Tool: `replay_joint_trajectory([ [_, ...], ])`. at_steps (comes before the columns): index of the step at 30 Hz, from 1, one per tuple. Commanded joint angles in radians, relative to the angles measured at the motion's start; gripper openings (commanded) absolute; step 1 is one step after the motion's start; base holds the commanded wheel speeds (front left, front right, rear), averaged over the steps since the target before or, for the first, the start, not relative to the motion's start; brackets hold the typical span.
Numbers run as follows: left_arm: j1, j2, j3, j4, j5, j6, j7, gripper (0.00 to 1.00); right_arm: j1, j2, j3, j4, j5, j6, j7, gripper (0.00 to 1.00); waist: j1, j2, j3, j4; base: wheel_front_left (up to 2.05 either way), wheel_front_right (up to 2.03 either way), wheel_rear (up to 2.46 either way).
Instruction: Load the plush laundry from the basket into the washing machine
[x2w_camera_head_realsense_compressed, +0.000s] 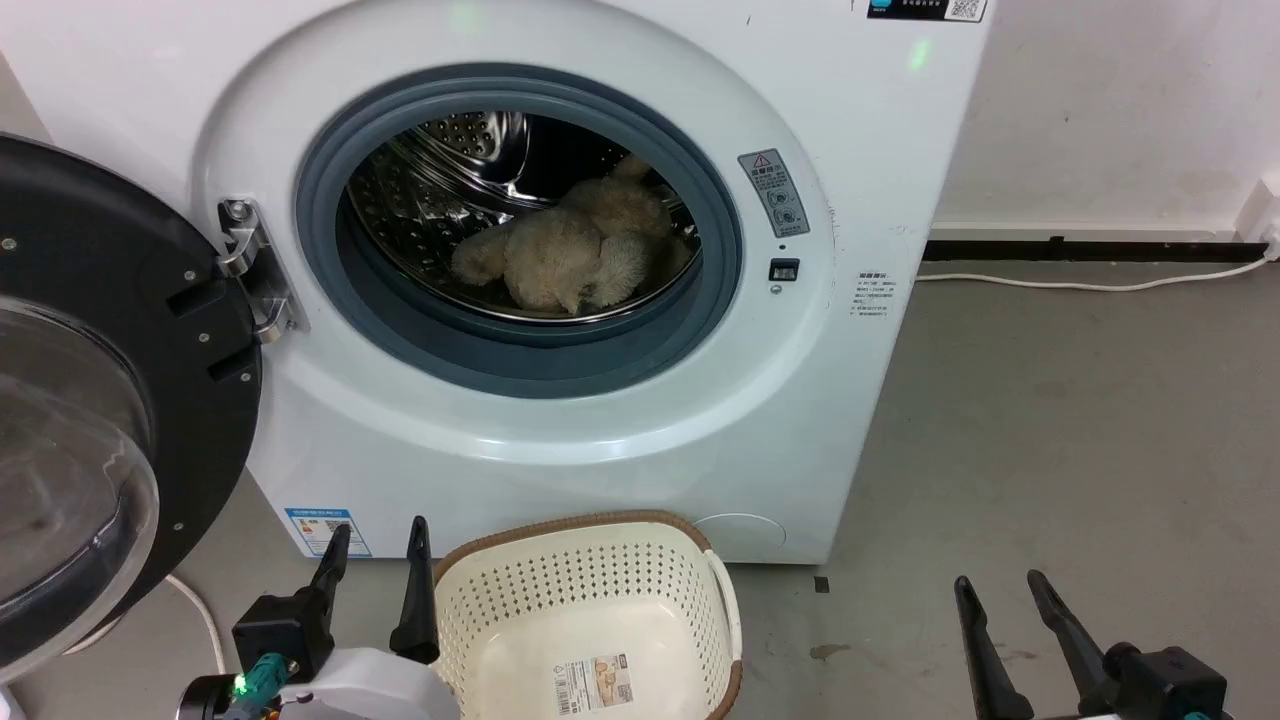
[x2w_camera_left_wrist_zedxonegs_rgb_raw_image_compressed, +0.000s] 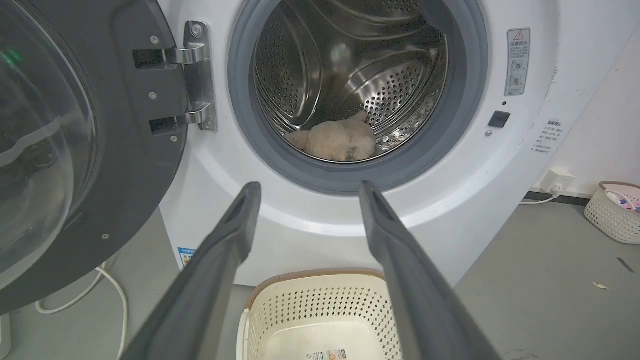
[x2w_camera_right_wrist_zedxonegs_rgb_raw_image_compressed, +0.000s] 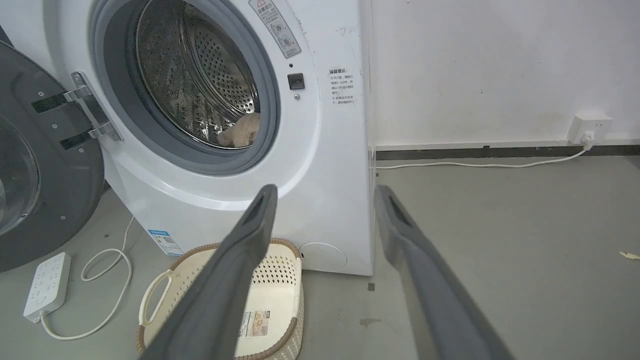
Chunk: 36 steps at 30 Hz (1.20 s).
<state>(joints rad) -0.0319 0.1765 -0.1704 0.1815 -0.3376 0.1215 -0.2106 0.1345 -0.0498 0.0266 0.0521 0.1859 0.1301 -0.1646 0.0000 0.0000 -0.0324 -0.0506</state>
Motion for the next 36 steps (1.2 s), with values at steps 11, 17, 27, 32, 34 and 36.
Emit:
replay_joint_trajectory([
  [11,0.000,0.000,-0.002,0.000,-0.005,0.003,-0.001,0.00,-0.001,0.000,-0.001,0.000,0.000,0.000,0.000,0.00,0.0000,0.0000,0.006,0.000,0.00,0.00,0.00],
  [17,0.001,-0.006,0.002,-0.005,0.003,-0.002,0.005,0.00,-0.005,0.000,-0.001,-0.002,-0.006,0.000,0.007,0.00,0.0000,0.0000,0.007,0.002,0.00,0.00,0.00],
  [27,0.003,-0.016,0.016,-0.019,0.031,-0.012,0.022,0.00,-0.015,0.000,-0.003,-0.006,-0.021,0.000,0.020,0.00,0.0000,0.0000,0.009,0.006,0.00,0.00,0.00],
  [32,0.005,-0.021,0.023,-0.027,0.045,-0.017,0.031,0.00,-0.021,0.000,-0.004,-0.008,-0.028,0.000,0.026,0.00,0.0000,0.0000,0.010,0.008,0.00,0.00,0.00],
  [34,0.005,-0.023,0.026,-0.030,0.050,-0.019,0.034,0.00,-0.023,0.000,-0.005,-0.009,-0.031,0.000,0.029,0.00,0.0000,0.0000,0.010,0.009,0.00,0.00,0.00],
  [36,0.006,-0.025,0.028,-0.032,0.056,-0.021,0.038,0.00,-0.025,0.000,-0.005,-0.010,-0.034,0.000,0.032,0.00,0.0000,0.0000,0.011,0.010,0.00,0.00,0.00],
])
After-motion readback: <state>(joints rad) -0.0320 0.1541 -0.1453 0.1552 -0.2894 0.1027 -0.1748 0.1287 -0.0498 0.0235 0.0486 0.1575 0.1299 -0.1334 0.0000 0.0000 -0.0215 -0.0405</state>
